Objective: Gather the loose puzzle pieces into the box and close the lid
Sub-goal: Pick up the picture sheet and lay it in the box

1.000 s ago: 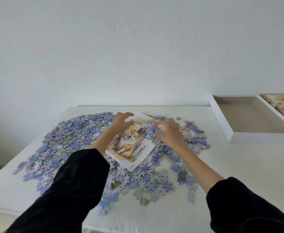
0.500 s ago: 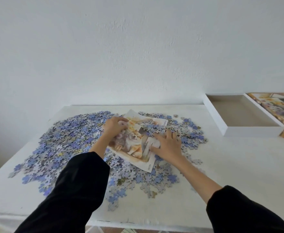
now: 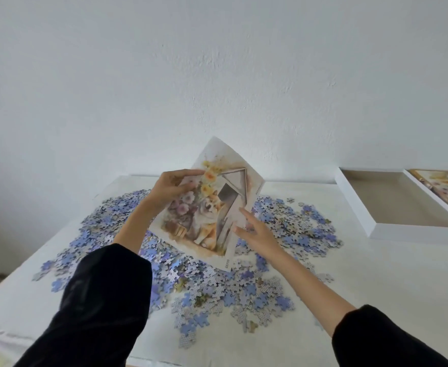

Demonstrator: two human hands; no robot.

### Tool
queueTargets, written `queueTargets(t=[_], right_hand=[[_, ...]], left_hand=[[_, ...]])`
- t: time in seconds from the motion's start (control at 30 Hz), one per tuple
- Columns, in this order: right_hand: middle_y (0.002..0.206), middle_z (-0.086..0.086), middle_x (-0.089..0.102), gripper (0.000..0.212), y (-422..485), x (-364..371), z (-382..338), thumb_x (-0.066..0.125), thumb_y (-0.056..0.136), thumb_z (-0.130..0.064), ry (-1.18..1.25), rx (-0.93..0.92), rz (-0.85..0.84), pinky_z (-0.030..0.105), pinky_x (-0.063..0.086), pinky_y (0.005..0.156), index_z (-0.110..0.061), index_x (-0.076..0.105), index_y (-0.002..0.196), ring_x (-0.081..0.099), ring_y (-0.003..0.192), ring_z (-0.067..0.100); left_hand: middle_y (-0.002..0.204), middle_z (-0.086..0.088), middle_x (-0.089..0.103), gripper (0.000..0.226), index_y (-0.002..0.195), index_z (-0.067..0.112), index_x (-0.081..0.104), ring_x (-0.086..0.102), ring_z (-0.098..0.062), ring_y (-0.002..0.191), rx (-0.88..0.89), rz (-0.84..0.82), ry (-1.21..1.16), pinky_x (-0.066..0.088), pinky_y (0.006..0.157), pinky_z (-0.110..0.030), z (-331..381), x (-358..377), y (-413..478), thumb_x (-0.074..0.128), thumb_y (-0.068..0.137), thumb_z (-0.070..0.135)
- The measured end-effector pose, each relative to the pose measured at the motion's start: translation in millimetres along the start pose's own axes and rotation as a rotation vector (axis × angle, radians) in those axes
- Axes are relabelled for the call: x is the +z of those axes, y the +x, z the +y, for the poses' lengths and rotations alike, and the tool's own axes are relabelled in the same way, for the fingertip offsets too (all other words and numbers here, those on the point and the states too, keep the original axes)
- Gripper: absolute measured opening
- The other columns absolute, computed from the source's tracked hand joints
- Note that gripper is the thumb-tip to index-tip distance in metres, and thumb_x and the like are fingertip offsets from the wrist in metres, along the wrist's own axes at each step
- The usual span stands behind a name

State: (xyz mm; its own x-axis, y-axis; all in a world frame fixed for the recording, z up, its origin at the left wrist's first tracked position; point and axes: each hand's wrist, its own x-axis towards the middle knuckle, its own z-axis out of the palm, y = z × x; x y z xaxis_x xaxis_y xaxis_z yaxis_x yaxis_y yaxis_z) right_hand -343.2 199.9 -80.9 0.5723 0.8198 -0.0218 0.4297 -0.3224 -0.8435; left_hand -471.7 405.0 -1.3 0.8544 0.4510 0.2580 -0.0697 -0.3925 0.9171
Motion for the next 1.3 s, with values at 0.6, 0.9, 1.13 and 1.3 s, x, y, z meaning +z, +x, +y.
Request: queueTargets(t=[0.6,0.9,1.13,1.3], right_hand=[[0.133,-0.011,0.045,0.057,31,-53,-26,0.062,0.079,0.002,0.063,-0.407,0.239,0.022,0.031,0.099,-0.026,0.049,0.128,0.04,0.125,0.009],[0.132,0.005,0.052,0.059,22,-155,4,0.06,0.076,0.01,-0.079,-0.323,0.483,0.016,0.033,0.093,-0.017,0.052,0.129,0.044,0.124,0.019],[0.129,0.006,0.055,0.06,-5,-259,49,0.056,0.074,0.015,-0.135,-0.221,0.699,0.017,0.038,0.092,-0.016,0.057,0.125,0.048,0.122,0.018],[0.121,0.011,0.057,0.056,-15,-325,87,0.062,0.074,0.009,-0.252,-0.086,0.785,0.021,0.04,0.085,-0.018,0.059,0.123,0.053,0.113,0.023]], left_hand=[[0.133,-0.002,0.054,0.054,0.128,0.024,0.054,0.064,-0.013,0.101,-0.033,-0.11,0.234,0.057,0.076,-0.028,4,10,5,0.069,0.08,0.005],[0.132,-0.005,0.054,0.059,0.129,0.023,0.054,0.061,-0.022,0.108,0.069,-0.097,0.284,0.055,0.085,-0.035,41,111,73,0.072,0.076,0.001],[0.127,-0.01,0.054,0.058,0.13,0.015,0.054,0.058,-0.027,0.11,0.124,-0.086,0.251,0.049,0.094,-0.043,71,234,124,0.073,0.076,0.004],[0.131,-0.01,0.053,0.058,0.131,0.014,0.053,0.062,-0.027,0.105,0.056,-0.11,0.163,0.051,0.091,-0.042,78,313,150,0.073,0.077,0.006]])
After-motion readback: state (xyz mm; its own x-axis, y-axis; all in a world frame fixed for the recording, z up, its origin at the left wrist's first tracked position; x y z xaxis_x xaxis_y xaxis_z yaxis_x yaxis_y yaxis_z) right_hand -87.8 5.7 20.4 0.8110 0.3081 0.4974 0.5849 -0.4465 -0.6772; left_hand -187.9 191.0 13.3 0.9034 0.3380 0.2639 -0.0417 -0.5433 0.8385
